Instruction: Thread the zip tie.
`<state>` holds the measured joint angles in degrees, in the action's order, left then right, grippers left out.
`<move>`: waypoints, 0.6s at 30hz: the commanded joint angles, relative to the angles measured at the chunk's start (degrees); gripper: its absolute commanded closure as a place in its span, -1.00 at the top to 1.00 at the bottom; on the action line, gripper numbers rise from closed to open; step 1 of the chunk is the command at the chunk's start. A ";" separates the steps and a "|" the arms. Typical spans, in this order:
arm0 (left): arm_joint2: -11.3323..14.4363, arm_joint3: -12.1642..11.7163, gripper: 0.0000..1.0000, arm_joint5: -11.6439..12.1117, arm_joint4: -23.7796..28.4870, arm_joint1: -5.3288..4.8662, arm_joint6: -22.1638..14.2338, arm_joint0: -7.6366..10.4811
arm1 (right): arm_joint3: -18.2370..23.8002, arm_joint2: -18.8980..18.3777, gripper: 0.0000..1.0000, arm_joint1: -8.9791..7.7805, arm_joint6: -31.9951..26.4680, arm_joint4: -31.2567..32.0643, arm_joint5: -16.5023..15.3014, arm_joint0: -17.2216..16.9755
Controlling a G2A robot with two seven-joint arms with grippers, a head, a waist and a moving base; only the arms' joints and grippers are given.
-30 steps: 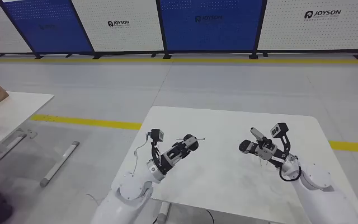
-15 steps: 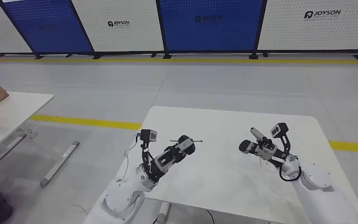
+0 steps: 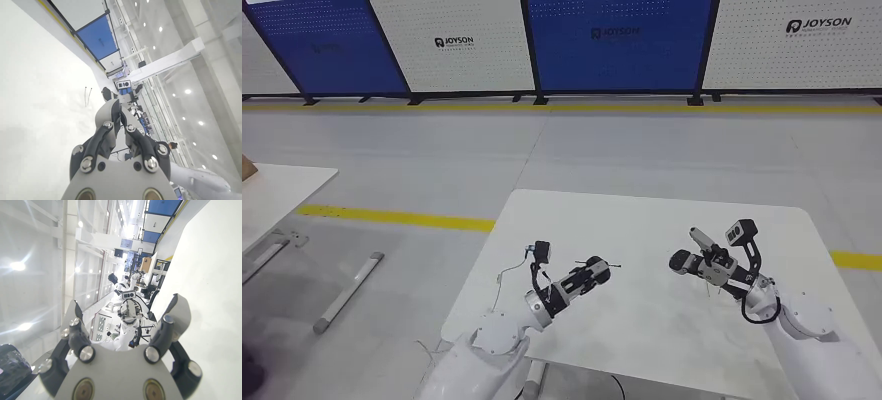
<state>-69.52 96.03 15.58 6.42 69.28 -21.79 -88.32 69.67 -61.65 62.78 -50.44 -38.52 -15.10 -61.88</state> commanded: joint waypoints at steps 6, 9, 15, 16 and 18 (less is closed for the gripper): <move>3.35 -4.39 -1.00 -1.30 0.53 0.60 0.99 3.03 | 0.00 0.00 1.00 0.00 0.00 0.00 0.00 0.00; 3.35 -4.39 -1.00 -1.30 0.53 0.60 0.99 3.03 | 0.00 0.00 1.00 0.00 0.00 0.00 0.00 0.00; 3.35 -4.39 -1.00 -1.30 0.53 0.60 0.99 3.03 | 3.86 0.24 1.00 -0.22 0.75 5.71 3.25 -0.26; 3.35 -4.39 -1.00 -1.30 0.53 0.60 0.99 3.03 | 4.49 -0.14 1.00 -0.50 0.18 8.21 4.07 0.08; 3.35 -4.39 -1.00 -1.30 0.53 0.60 0.99 3.03 | 6.28 -1.67 1.00 -1.32 -0.90 13.58 6.81 0.41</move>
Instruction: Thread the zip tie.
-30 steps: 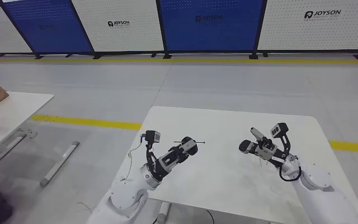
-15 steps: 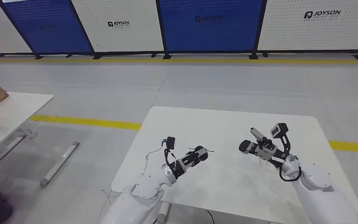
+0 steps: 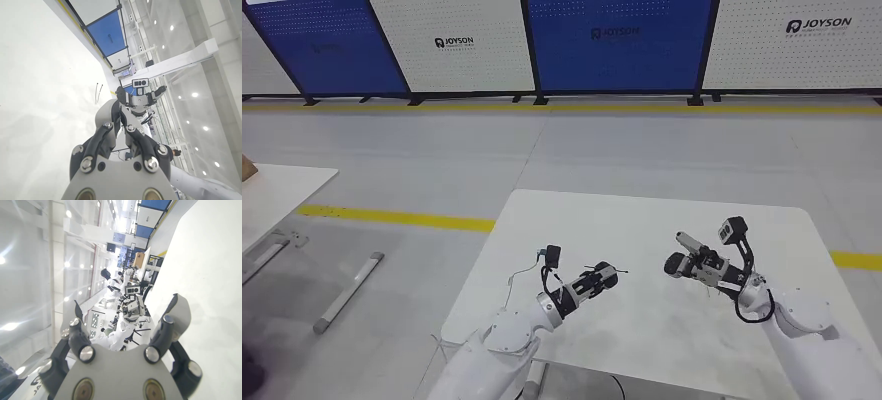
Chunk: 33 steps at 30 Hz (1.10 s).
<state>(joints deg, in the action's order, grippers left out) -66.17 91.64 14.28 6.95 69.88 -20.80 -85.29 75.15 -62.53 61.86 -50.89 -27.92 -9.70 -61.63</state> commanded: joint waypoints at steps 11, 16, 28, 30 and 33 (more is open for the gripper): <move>0.00 0.00 -1.00 0.00 0.00 0.00 0.00 0.00 | 11.50 -8.04 1.00 -3.77 0.02 25.41 17.36 -0.45; 0.00 0.00 -1.00 0.00 0.00 0.00 0.00 0.00 | 11.50 -8.04 1.00 -3.77 0.02 25.41 17.36 -0.45; 0.00 0.00 -1.00 0.00 0.00 0.00 0.00 0.00 | 15.65 -7.41 1.00 -4.55 -2.60 36.00 22.11 0.43; 0.00 0.00 -1.00 0.00 0.00 0.00 0.00 0.00 | 17.49 -7.51 1.00 -4.88 -4.61 39.21 26.06 0.92; 0.00 0.00 -1.00 0.00 0.00 0.00 0.00 0.00 | 17.77 -7.28 1.00 -5.09 -7.93 41.73 29.18 2.47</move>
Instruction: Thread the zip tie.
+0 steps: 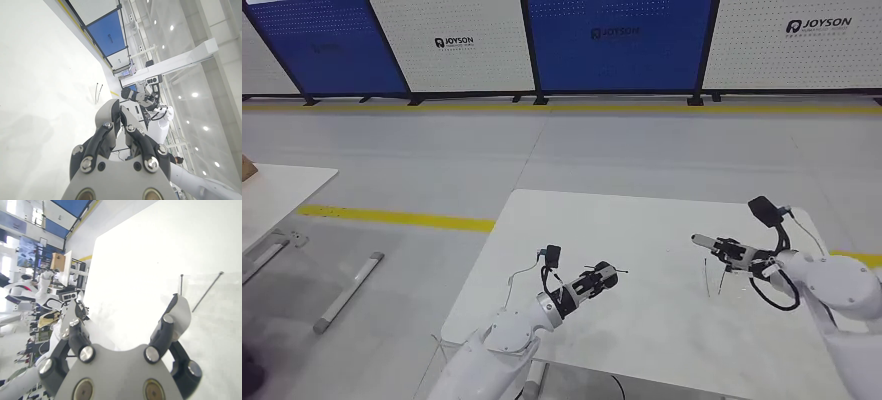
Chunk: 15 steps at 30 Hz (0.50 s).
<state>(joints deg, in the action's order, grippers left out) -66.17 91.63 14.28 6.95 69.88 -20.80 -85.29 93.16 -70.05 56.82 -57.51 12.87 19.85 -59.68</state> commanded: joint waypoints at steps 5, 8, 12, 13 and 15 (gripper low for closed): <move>0.00 0.00 -1.00 0.00 0.00 0.00 0.00 0.00 | -1.66 4.24 1.00 0.12 -5.31 10.17 -0.36 3.59; 0.00 0.00 -1.00 0.00 0.00 0.00 0.00 0.00 | -1.66 4.24 1.00 0.12 -5.31 10.17 -0.36 3.59; 0.00 0.00 -1.00 0.00 0.00 0.00 0.00 0.00 | -1.66 4.24 1.00 0.12 -5.31 10.17 -0.36 3.59; 0.00 0.00 -1.00 0.00 0.00 0.00 0.00 0.00 | -1.66 4.24 1.00 0.12 -5.31 10.17 -0.36 3.59; 0.00 0.00 -1.00 0.00 0.00 0.00 0.00 0.00 | -1.66 4.24 1.00 0.12 -5.31 10.17 -0.36 3.59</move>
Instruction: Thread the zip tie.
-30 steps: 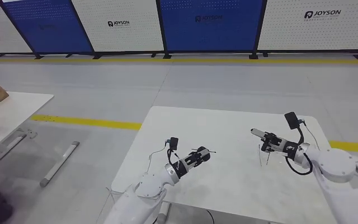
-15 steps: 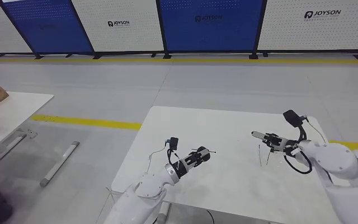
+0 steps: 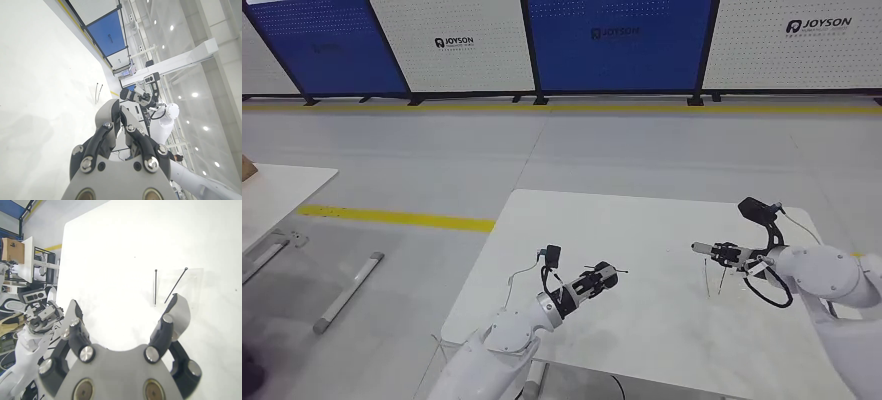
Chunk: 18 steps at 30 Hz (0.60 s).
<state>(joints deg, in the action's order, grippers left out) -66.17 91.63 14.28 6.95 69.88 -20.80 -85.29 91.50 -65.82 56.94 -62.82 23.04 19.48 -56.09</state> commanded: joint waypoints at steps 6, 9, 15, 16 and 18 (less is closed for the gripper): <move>-0.99 2.52 -1.00 1.95 2.38 -0.32 -2.16 -1.19 | 0.00 0.00 1.00 0.00 0.00 0.00 0.00 0.00; -3.96 6.74 -1.00 5.20 5.13 -1.03 -4.99 -4.04 | 0.00 0.00 1.00 0.00 0.00 0.00 0.00 0.00; -10.13 21.03 -1.00 5.20 5.74 -1.80 -6.74 -11.58 | 0.00 0.00 1.00 0.00 0.00 0.00 0.00 0.00; -11.03 23.09 -1.00 5.20 5.19 -1.85 -7.44 -13.12 | 0.00 0.00 1.00 0.00 0.00 0.00 0.00 0.00; -12.09 25.50 -1.00 5.20 3.58 -1.86 -7.65 -15.00 | 0.00 0.00 1.00 0.00 0.00 0.00 0.00 0.00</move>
<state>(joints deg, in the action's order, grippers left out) -77.81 115.93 19.48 11.45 68.01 -28.48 -99.31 91.50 -65.81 56.94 -62.82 23.04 19.48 -56.09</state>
